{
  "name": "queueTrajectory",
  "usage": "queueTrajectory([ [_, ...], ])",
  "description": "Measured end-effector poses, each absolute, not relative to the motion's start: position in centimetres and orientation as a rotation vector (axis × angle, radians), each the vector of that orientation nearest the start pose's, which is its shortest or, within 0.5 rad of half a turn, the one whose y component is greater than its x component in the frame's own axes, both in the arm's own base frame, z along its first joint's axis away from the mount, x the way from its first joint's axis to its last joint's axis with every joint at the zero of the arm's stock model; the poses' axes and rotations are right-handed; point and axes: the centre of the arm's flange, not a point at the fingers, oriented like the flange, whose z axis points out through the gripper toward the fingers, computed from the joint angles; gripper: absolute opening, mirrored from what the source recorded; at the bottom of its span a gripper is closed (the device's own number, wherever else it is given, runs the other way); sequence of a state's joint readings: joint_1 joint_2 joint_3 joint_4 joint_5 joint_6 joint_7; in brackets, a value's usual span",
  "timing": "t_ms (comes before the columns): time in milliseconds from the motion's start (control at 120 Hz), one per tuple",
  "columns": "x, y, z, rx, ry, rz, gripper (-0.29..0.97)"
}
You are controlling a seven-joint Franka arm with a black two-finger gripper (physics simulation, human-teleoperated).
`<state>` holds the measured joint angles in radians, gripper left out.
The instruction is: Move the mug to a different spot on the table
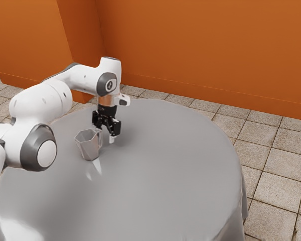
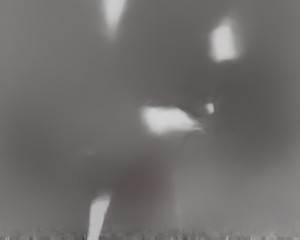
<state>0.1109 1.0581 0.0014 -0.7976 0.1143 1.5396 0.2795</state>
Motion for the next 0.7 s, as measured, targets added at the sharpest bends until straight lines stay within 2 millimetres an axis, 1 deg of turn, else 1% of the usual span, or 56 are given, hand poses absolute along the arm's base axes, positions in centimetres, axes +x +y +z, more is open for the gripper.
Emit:
queueTrajectory([
  [117, 74.9, 10.0, 25.9, -3.026, 0.262, 0.550, 0.55],
  [400, 74.4, 10.5, 25.6, -2.972, 0.248, 0.604, 0.39],
  [517, 74.2, 10.5, 24.6, -2.958, 0.247, 0.637, 0.37],
  [700, 74.2, 10.5, 24.2, -2.945, 0.243, 0.654, 0.32],
])
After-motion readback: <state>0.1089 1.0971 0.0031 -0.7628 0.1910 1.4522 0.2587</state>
